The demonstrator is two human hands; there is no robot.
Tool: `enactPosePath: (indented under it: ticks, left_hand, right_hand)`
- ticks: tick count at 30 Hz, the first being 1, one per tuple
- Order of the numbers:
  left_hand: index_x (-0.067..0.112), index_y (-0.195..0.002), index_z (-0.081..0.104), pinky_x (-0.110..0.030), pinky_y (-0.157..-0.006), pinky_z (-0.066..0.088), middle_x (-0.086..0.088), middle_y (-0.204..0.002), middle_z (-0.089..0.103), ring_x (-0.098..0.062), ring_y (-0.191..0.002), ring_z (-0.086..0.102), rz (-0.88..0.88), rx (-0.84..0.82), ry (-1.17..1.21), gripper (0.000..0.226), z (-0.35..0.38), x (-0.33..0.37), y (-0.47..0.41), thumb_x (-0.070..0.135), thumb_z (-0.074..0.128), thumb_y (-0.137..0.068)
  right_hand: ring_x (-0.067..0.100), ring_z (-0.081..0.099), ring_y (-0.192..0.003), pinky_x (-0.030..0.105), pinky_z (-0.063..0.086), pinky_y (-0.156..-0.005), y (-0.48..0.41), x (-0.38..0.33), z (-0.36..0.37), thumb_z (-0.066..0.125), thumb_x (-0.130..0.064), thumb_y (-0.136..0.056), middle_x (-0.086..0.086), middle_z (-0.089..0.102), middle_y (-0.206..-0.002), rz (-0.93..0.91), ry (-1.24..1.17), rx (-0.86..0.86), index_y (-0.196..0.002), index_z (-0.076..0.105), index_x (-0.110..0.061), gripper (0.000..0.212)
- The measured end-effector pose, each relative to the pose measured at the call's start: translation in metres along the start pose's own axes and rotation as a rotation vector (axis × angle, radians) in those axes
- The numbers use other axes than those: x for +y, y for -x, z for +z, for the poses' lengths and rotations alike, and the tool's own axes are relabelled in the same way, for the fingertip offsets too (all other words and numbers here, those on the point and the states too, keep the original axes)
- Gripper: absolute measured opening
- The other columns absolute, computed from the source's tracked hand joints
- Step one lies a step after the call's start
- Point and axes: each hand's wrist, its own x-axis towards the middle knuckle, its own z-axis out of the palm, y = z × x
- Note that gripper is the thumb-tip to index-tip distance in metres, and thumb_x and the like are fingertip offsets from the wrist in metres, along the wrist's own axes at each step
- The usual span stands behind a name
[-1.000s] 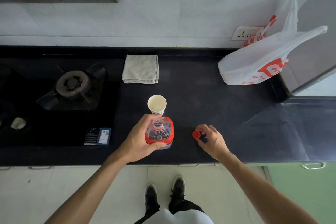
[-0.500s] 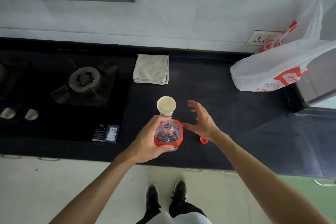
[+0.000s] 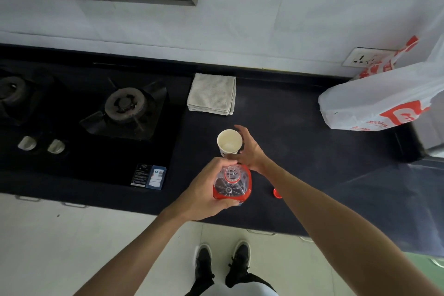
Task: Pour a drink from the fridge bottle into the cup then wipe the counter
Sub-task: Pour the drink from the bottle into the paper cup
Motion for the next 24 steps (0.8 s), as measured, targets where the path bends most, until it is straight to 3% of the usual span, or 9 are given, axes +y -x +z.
enactPosePath:
  ticks: [8,18,24]
  left_hand:
    - [0.036,-0.138,0.038,-0.032,-0.097,0.056,0.02,-0.133,0.043,-0.008,-0.131,0.048,0.001,0.007,-0.016,0.082,0.001,-0.002,-0.001,0.036,0.086,-0.072]
    - [0.032,-0.136,0.045,-0.028,-0.094,0.057,0.019,-0.131,0.048,-0.01,-0.13,0.05,0.001,0.036,0.057,0.081,0.001,-0.003,-0.002,0.031,0.09,-0.069]
    - [0.032,-0.138,0.045,-0.026,-0.095,0.056,0.022,-0.132,0.049,-0.009,-0.13,0.05,0.004,0.068,0.086,0.085,0.003,-0.006,0.0,0.034,0.091,-0.067]
  right_hand:
    - [0.016,0.057,-0.113,0.045,0.052,-0.098,-0.009,0.003,0.004,0.09,-0.026,-0.068,-0.005,0.061,-0.121,0.004,-0.081,0.023,-0.13,0.05,-0.026,0.074]
    - [0.014,0.058,-0.111,0.041,0.053,-0.096,-0.002,0.001,-0.003,0.09,-0.024,-0.068,-0.008,0.061,-0.118,-0.024,-0.113,0.055,-0.127,0.053,-0.025,0.07]
    - [0.009,0.059,-0.107,0.03,0.052,-0.092,0.018,-0.004,-0.022,0.09,-0.014,-0.07,-0.008,0.062,-0.115,-0.043,-0.167,0.119,-0.125,0.055,-0.023,0.066]
